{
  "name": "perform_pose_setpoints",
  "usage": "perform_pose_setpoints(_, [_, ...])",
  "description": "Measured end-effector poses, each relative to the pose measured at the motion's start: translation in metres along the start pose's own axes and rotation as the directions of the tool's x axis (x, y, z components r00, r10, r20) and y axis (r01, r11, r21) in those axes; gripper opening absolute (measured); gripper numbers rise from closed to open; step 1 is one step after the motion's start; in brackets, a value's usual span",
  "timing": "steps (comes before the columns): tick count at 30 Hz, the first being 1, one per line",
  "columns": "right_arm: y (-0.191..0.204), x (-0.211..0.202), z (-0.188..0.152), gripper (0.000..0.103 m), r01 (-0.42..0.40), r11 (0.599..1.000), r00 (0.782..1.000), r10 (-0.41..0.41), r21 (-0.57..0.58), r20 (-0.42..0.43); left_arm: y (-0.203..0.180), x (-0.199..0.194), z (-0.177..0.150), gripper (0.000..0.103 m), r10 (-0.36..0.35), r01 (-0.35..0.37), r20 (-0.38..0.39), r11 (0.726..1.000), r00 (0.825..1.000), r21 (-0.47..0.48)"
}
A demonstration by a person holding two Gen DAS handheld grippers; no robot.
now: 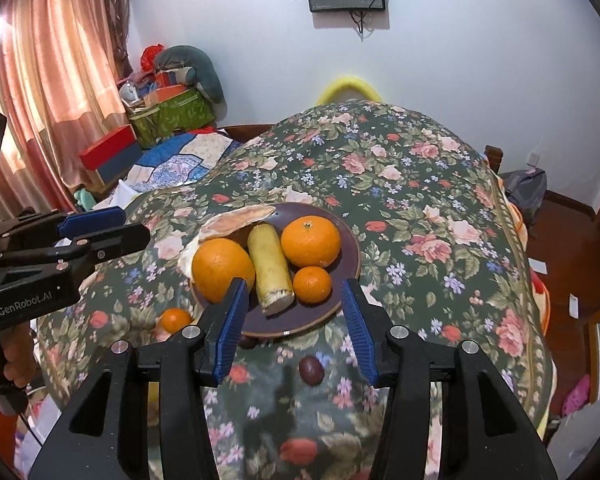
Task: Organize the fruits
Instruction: 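Open both grippers and reach the left toward a yellow corn cob while the right reaches a dark plum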
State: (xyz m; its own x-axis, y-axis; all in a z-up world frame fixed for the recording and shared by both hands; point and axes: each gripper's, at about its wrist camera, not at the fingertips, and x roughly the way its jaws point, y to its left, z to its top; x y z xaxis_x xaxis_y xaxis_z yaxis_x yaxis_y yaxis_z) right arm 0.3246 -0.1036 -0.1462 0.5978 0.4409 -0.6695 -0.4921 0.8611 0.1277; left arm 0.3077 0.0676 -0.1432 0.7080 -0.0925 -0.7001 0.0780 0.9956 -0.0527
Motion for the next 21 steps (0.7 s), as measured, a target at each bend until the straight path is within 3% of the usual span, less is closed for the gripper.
perform_pose_setpoints(7, [0.001, -0.018, -0.013, 0.052, 0.018, 1.000, 1.000, -0.018, -0.006, 0.000, -0.010, -0.008, -0.023, 0.051, -0.007, 0.008, -0.045, 1.000, 0.999, 0.008])
perform_pose_setpoints(10, [0.001, -0.022, -0.020, 0.054, 0.027, 1.000, 1.000, -0.027, -0.012, -0.001, -0.015, -0.005, -0.031, 0.060, 0.010, -0.008, -0.065, 1.000, 0.998, 0.020])
perform_pose_setpoints(21, [-0.009, -0.016, -0.041, 0.055, 0.041, 0.999, 0.998, -0.041, -0.008, -0.047, -0.028, 0.030, -0.062, 0.058, 0.028, -0.022, -0.172, 0.999, 0.985, 0.041])
